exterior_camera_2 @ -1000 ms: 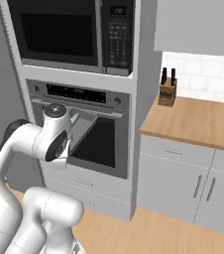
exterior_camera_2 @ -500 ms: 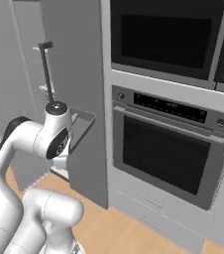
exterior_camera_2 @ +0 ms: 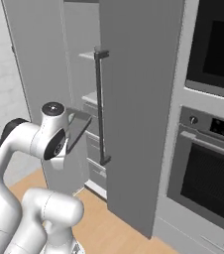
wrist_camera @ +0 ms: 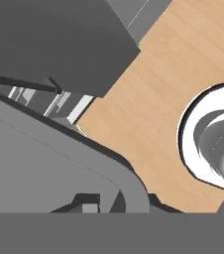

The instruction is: Take the meat container that has the fish and place it on the second highest rack of the freezer. Then take the vegetable container that has the broccoli and eggplant and place it on the highest rack of the freezer.

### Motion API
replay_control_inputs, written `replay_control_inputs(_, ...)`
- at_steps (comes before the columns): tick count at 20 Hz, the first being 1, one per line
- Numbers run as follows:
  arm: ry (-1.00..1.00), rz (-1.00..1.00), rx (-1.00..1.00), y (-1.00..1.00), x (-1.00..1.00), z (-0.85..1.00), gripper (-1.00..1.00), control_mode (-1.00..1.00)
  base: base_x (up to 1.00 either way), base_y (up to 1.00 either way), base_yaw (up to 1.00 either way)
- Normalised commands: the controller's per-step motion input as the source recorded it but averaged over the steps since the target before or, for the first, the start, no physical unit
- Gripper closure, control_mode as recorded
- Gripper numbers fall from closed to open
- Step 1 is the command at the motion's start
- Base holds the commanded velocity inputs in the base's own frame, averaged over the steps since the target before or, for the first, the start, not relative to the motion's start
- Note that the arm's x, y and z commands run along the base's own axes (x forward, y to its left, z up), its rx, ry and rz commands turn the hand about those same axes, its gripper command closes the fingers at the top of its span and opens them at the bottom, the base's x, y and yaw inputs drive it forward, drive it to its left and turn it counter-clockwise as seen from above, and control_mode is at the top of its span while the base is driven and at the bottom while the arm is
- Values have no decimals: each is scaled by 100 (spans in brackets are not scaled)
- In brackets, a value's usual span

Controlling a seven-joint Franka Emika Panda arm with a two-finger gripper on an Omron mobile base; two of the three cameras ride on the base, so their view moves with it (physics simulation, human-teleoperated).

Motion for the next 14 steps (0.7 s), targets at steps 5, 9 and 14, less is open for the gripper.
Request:
replay_control_inputs(5, 0, 0, 0, 0, 0, 0, 100, 100, 92, 83, -4)
replay_control_inputs(9, 0, 0, 0, 0, 0, 0, 100, 100, 56, 25, -34)
replay_control_inputs(14, 0, 0, 0, 0, 0, 0, 100, 100, 64, 10, -30)
